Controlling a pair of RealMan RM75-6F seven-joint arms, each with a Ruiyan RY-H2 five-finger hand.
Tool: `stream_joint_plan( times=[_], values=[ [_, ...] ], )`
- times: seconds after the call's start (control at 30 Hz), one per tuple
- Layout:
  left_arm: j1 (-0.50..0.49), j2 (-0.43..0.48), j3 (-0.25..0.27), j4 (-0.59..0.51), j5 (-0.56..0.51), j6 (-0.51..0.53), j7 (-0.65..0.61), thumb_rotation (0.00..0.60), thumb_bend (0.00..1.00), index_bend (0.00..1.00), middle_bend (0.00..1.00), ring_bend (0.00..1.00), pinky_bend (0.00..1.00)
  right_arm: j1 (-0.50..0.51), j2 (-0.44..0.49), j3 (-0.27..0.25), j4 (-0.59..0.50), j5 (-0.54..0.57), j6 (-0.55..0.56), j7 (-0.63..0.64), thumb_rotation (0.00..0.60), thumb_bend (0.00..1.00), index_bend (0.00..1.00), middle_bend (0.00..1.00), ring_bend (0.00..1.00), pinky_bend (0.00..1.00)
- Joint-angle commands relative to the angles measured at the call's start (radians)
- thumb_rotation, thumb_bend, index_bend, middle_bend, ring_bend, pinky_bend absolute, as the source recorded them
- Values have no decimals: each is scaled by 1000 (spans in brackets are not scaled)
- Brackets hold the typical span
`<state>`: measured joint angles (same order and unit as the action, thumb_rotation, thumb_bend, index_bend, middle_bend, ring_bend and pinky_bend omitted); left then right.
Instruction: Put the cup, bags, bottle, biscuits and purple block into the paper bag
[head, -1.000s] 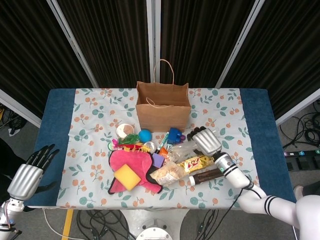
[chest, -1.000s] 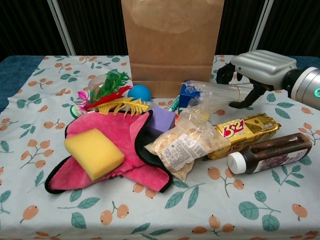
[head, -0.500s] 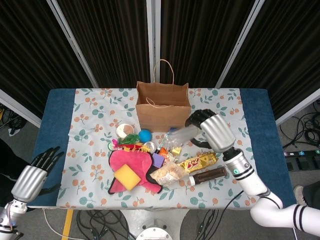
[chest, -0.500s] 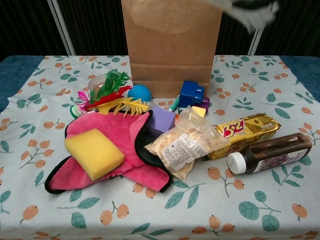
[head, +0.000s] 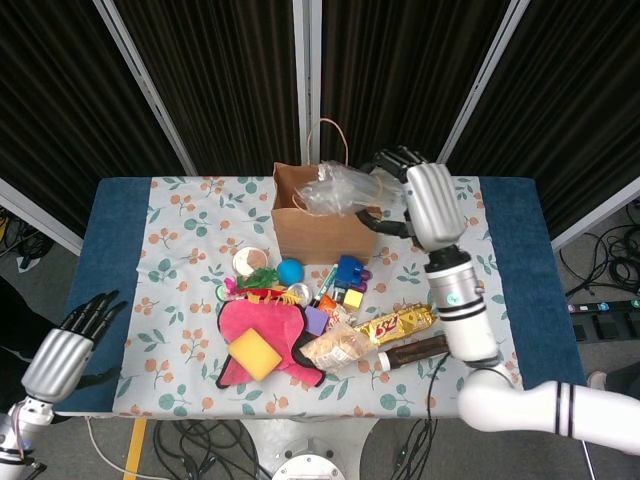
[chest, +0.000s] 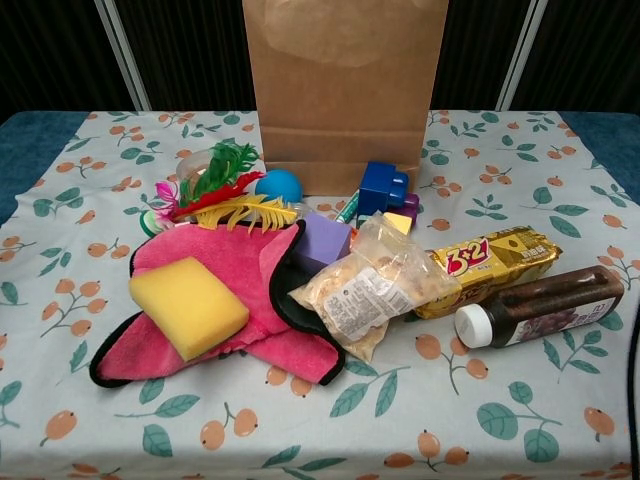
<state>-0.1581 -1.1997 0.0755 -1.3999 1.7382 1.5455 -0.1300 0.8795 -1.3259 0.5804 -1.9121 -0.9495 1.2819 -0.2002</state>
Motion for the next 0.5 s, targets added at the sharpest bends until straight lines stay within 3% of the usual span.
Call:
stream_joint_plan(
  times=[0.03,0.33,0.5],
  values=[
    [1,-2,0,13,-9,-7,-12,600,0,87,66,63,188,113,-155,45,154,70,-2,54,600,221,567,512,324,384],
    [-2,-24,-7,57,-18,-8,-50,600,0,87,66,63,189,197,-297,44,400,34,-36,146,600,220,570,511,324,384],
    [-7,-28,-11,71,-25,-14,-67,600,0,87,66,63,189,202,-342,36,464,44,-61,195,600,220,574,500,324,384]
  ],
)
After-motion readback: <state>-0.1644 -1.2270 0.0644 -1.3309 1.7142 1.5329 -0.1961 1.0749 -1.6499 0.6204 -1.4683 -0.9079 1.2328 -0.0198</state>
